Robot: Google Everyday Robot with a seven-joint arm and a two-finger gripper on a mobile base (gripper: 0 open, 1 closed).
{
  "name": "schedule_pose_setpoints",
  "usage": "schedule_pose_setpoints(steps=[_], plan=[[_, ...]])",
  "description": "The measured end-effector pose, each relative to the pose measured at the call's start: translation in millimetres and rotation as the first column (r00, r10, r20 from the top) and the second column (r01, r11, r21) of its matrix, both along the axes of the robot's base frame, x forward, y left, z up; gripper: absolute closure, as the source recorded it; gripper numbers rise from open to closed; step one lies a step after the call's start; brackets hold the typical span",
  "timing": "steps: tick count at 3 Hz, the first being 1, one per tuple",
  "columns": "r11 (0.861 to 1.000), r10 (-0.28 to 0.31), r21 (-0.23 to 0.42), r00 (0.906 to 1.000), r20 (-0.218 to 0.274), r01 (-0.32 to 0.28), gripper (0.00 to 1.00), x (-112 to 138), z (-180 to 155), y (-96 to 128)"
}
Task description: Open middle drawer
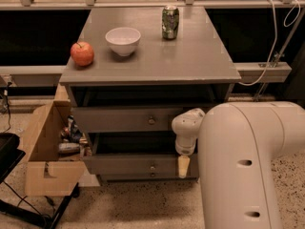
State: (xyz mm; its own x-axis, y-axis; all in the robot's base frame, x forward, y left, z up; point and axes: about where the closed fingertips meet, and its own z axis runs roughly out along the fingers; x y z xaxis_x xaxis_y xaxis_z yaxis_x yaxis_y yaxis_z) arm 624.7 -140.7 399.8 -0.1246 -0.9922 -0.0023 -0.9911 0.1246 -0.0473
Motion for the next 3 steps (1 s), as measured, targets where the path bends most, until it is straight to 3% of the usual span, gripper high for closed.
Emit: schedule_pose_setpoints(steps=[1, 2, 3], plan=[[1.000, 0.000, 0.000, 1.0000, -0.002, 0.000, 0.00, 0, 0, 0], [0.999, -0.023, 0.021, 0.9963, -0.083, 0.025, 0.18, -30, -10, -2], [0.998, -0.043, 0.046, 0.9797, -0.196, 0.053, 0.41, -79, -16, 6]])
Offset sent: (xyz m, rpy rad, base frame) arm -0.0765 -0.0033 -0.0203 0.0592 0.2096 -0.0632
